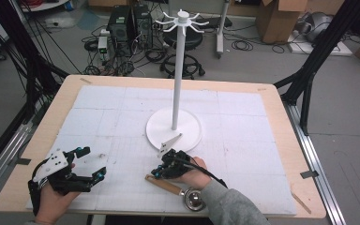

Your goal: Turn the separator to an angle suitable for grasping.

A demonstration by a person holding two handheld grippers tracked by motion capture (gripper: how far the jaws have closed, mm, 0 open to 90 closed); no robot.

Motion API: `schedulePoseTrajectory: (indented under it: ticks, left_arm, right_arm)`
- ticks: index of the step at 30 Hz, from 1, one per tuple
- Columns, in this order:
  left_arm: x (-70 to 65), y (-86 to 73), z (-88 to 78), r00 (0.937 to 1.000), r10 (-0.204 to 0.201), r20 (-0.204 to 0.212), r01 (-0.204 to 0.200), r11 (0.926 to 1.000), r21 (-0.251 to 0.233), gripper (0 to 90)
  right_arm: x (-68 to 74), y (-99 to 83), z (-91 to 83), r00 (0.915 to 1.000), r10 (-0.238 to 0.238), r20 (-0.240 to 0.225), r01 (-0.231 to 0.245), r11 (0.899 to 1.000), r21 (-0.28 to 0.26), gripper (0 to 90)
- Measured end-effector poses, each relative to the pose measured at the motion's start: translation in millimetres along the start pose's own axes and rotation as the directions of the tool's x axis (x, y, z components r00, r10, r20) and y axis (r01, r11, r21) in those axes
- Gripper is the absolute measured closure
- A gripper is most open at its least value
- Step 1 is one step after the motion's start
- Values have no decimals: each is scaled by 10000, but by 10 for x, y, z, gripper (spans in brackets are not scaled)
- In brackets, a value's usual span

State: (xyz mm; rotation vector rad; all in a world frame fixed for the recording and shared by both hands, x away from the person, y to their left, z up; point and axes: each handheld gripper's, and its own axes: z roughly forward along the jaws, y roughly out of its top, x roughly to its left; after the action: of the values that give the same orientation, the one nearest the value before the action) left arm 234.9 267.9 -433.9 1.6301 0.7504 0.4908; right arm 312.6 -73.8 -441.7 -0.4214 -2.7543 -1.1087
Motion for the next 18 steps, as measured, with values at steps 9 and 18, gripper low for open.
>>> schedulePoseTrajectory:
  ticks: [9, 18]
  left_arm:
    - [6, -1, -3, 10000, 16, -15, -16, 10000, -5, 18]
    - [7, -1, -2, 10000, 17, -11, -17, 10000, -2, 18]
  right_arm:
    - [92, 42, 62, 9986, -344, -395, 351, 9992, 183, 900]
    - [171, 76, 97, 9961, -648, -592, 671, 9970, 388, 900]
